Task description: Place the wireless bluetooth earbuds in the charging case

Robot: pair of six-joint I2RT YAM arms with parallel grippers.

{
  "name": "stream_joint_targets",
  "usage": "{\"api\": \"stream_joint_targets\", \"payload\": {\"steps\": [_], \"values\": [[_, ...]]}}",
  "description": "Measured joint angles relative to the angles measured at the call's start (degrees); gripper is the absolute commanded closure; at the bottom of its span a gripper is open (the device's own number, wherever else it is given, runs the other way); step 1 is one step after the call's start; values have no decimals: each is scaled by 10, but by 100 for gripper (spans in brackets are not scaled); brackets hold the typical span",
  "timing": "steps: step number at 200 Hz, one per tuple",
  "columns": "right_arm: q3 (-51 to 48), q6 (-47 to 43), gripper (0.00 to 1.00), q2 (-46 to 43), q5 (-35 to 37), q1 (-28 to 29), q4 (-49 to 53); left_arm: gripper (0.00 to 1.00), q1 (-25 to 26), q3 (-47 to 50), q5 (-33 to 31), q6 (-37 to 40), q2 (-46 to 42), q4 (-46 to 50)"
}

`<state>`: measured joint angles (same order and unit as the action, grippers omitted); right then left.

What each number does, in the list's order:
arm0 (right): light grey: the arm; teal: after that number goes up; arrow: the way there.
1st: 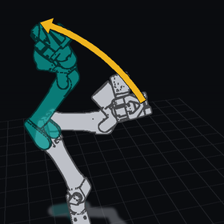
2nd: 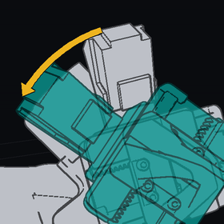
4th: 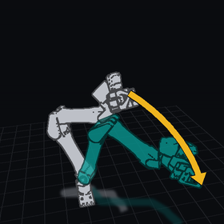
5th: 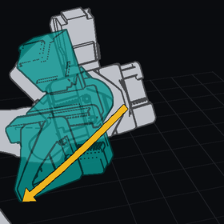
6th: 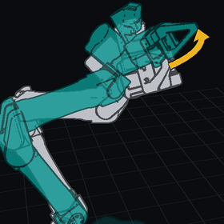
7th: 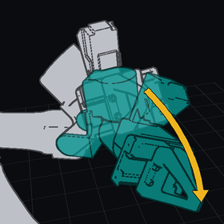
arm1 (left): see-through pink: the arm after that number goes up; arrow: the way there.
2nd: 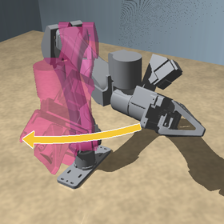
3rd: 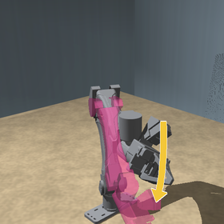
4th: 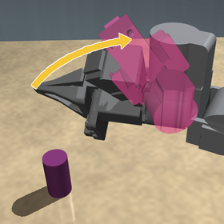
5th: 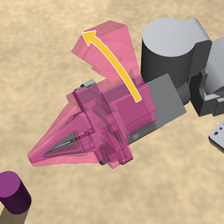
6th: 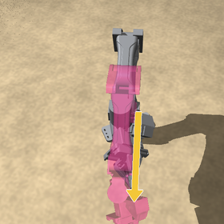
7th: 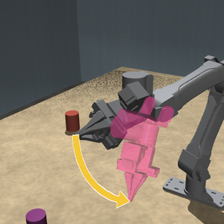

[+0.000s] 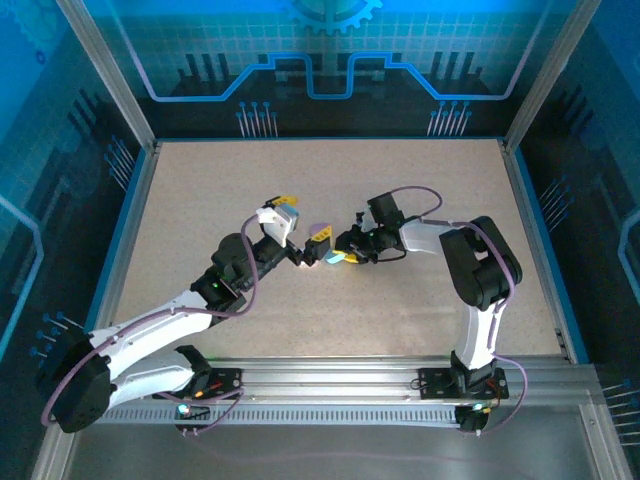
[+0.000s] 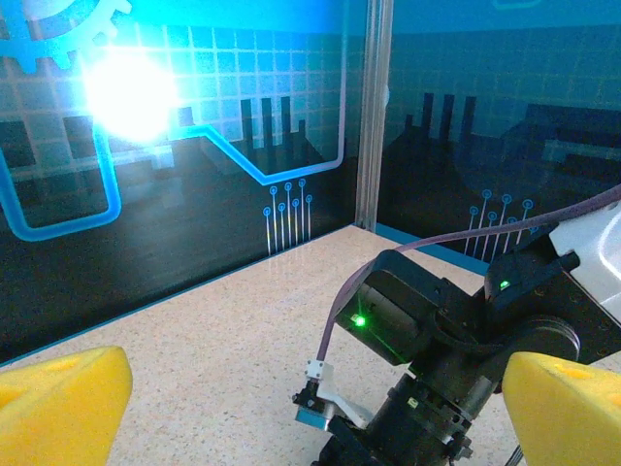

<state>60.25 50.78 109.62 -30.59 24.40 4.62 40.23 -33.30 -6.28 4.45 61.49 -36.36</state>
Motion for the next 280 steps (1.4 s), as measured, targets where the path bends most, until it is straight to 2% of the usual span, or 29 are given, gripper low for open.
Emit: {"api": "stream_joint_targets", "payload": {"steps": [64,102,116,132,158,196,211,225,249,263,280], "values": [[10,-38,52,-5,31,1,61,1,-3,0,-2,0,0,1],[14,-62,42,-29,68,1,116,1,-4,0,-3,0,0,1],[21,-79,32,-49,90,0,151,1,-6,0,-9,0,0,5],[31,-102,29,-91,126,0,187,1,-11,0,-19,-1,0,16],[45,-152,27,-205,234,0,229,1,-27,0,-51,-15,0,34],[18,-248,14,-398,479,-10,209,1,-84,0,-125,-44,0,97],[-24,-293,8,-435,550,-26,178,1,-117,1,-149,-52,-2,126],[-77,-333,7,-440,592,-55,143,1,-150,11,-169,-61,-8,140],[-151,-364,5,-386,595,-127,110,1,-205,36,-194,-75,-15,155],[-192,-379,5,-357,563,-164,75,1,-228,49,-207,-76,-15,165],[-239,-401,5,-343,526,-179,11,1,-249,62,-217,-76,-15,173]]}}
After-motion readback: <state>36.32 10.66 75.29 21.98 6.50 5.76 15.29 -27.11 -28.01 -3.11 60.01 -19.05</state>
